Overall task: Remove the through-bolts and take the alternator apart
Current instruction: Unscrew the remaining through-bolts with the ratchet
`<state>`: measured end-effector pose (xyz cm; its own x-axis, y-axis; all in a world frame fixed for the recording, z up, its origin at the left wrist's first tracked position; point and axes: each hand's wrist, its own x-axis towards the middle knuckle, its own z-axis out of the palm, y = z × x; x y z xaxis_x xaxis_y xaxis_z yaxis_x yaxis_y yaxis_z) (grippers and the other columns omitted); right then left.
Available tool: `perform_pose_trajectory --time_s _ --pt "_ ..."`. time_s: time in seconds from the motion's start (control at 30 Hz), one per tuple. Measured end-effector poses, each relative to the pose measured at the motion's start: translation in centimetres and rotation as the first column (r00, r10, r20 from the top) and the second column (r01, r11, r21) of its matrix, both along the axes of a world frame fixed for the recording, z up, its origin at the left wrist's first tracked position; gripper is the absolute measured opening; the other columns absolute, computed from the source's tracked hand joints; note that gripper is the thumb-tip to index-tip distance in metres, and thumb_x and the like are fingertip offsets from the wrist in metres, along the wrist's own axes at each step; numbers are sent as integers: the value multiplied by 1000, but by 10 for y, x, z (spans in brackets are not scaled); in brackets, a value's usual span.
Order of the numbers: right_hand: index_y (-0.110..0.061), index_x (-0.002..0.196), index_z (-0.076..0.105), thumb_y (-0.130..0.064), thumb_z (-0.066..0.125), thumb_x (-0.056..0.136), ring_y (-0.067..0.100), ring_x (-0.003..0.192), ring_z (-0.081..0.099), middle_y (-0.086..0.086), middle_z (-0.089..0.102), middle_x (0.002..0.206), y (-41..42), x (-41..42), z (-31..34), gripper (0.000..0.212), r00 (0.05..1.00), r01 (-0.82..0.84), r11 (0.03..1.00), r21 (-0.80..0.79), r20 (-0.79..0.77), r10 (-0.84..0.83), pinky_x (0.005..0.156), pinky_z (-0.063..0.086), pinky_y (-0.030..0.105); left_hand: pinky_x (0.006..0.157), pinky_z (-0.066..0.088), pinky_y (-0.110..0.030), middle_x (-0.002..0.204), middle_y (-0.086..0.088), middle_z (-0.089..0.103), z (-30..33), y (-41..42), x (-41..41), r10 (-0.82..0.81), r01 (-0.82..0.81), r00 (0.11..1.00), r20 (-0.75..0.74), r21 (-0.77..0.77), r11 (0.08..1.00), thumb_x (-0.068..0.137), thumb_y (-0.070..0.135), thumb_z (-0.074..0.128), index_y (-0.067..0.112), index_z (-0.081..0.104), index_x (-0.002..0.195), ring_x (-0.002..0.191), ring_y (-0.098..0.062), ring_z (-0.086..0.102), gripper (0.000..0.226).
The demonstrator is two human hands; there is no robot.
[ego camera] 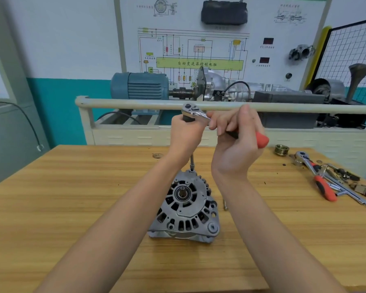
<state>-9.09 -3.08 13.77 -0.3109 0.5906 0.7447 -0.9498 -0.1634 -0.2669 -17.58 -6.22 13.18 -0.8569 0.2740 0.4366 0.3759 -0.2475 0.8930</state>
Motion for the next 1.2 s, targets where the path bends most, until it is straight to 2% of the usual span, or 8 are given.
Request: perform_pose_trajectory --time_s 0.23,0.33,0.5,0.73,0.83,1.0,1.1,1.2 --pt "-17 39 36 -15 37 97 13 34 29 -4 27 38 46 -24 46 58 764 -480 773 -415 235 601 46 38 22 55 43 -29 42 -1 42 6 -26 -15 -426 397 885 -185 -177 901 73 5 65 16 51 49 43 -22 45 30" --pt "-16 46 33 -13 40 95 11 29 26 -6 27 37 56 -29 53 49 670 -545 670 -504 218 710 37 35 17 42 29 -22 38 4 34 7 -19 -10 -520 504 847 -110 -145 851 78 2 62 21 46 44 33 -14 30 42" --pt "-17 43 36 -13 38 96 12 32 30 -5 27 38 46 -15 31 54 829 -458 754 -471 80 554 40 39 20 41 17 -17 40 7 27 2 -5 -3 -284 280 957 -60 -64 958 76 1 56 17 35 53 36 -11 18 35" --pt "-13 60 39 -12 40 92 22 51 46 2 41 47 15 8 -7 33 992 -124 990 -69 23 126 69 49 34 40 23 -20 39 9 33 -2 8 4 66 -62 996 -66 58 996 77 -3 56 19 39 47 44 -11 26 41" --pt "-12 51 41 -12 39 96 19 44 43 1 37 43 25 4 9 45 968 -229 964 -135 74 240 59 50 31 41 25 -19 39 8 36 -1 -2 0 -87 86 994 -73 -15 996 79 -3 59 17 44 52 38 -9 28 37" --pt "-16 39 38 -14 37 97 14 34 32 -4 28 39 56 -21 45 58 727 -507 751 -423 259 636 44 42 21 47 36 -25 42 -1 41 6 -25 -13 -473 434 863 -177 -221 874 79 2 62 14 48 51 40 -19 38 34" --pt "-16 41 36 -13 38 96 12 32 30 -5 28 38 60 -29 52 56 691 -511 719 -472 272 670 43 40 21 41 20 -21 38 6 31 8 -18 -9 -488 467 868 -87 -188 864 79 3 60 23 42 42 34 -11 24 46" --pt "-17 43 37 -13 40 96 13 34 32 -5 29 40 50 -25 40 54 809 -426 768 -478 179 560 46 40 23 41 17 -18 40 7 26 7 -7 -6 -318 316 948 -9 -100 943 75 5 57 23 36 45 35 -10 19 40"
